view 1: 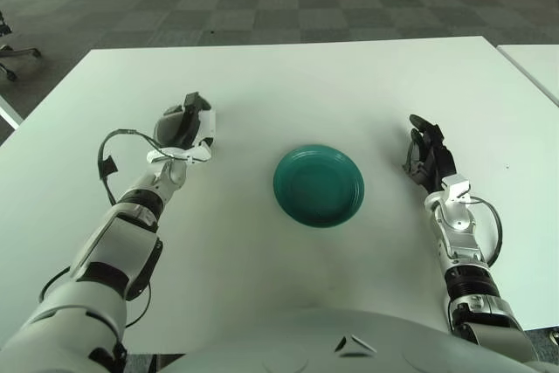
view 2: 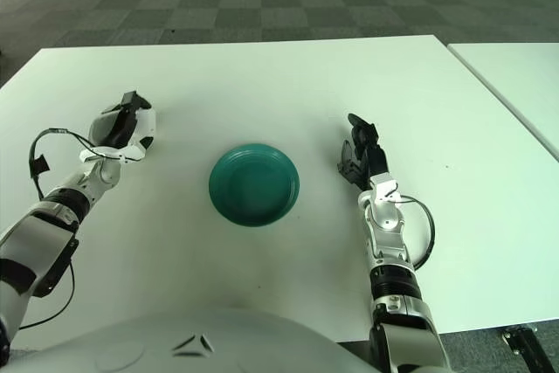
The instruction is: Put the charger into the plate.
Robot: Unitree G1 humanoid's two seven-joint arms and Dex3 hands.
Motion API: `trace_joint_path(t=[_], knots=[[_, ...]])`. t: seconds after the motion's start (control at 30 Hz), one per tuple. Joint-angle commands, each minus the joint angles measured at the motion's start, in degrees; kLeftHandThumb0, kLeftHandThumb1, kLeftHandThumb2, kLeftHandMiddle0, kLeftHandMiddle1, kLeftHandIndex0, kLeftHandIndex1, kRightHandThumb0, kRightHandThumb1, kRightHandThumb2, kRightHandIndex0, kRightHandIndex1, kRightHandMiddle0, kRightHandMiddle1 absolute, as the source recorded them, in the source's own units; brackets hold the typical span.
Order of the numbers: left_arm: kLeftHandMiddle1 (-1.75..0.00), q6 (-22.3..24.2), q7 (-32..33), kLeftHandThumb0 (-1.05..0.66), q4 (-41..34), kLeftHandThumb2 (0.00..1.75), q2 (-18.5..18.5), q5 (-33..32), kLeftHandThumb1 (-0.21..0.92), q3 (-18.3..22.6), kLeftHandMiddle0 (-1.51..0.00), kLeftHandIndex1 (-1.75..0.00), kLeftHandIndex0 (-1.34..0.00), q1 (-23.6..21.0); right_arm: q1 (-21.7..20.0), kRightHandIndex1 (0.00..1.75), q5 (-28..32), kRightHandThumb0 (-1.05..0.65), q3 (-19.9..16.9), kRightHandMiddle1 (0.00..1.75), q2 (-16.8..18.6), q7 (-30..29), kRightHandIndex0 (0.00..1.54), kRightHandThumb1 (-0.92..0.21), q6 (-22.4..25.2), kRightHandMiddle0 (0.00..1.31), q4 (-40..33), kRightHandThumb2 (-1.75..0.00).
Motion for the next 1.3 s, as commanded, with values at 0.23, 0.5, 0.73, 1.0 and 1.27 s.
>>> trace_joint_path(t=[0.23, 0.5, 0.73, 1.0, 1.27], knots=[[-1.75, 0.1, -4.8, 0.0, -36.4, 1.58, 2.1, 4.0, 0.08, 1.9, -0.76, -1.72, -0.59, 7.2, 3.1, 0.0, 0.1, -0.9, 0.4, 0.57, 0.9, 0.3, 0.16, -0.92, 3.5, 0.0, 3.7, -0.91], [-1.72, -1.9, -20.6, 0.0, -51.0, 1.61, -2.2, 0.4, 0.05, -5.0, -0.8, -1.74, -0.59, 12.4, 3.5, 0.0, -0.5, -0.9, 1.0, 0.57, 1.7, -0.5, 0.16, -0.92, 3.4, 0.0, 3.2, -0.91], [-1.72, -1.4, -31.3, 0.0, -54.8, 1.6, -4.4, -2.0, 0.07, -7.0, -0.8, -1.75, -0.57, 12.7, 3.9, 0.0, -0.8, -0.9, 1.5, 0.57, 2.2, -1.1, 0.16, -0.92, 3.4, 0.0, 2.6, -0.91], [-1.74, -1.6, -39.5, 0.0, -56.7, 1.6, -7.3, -2.8, 0.08, -7.5, -0.79, -1.75, -0.56, 13.3, 4.4, 0.0, -1.2, -0.9, 2.1, 0.57, 2.7, -1.8, 0.16, -0.92, 3.7, 0.0, 1.7, -0.91], [-1.74, -0.5, -45.6, 0.0, -56.5, 1.61, -8.1, -2.6, 0.07, -7.7, -0.79, -1.75, -0.57, 12.7, 4.9, 0.0, -1.6, -0.9, 2.8, 0.57, 3.3, -2.7, 0.16, -0.92, 3.9, 0.0, 0.9, -0.91]])
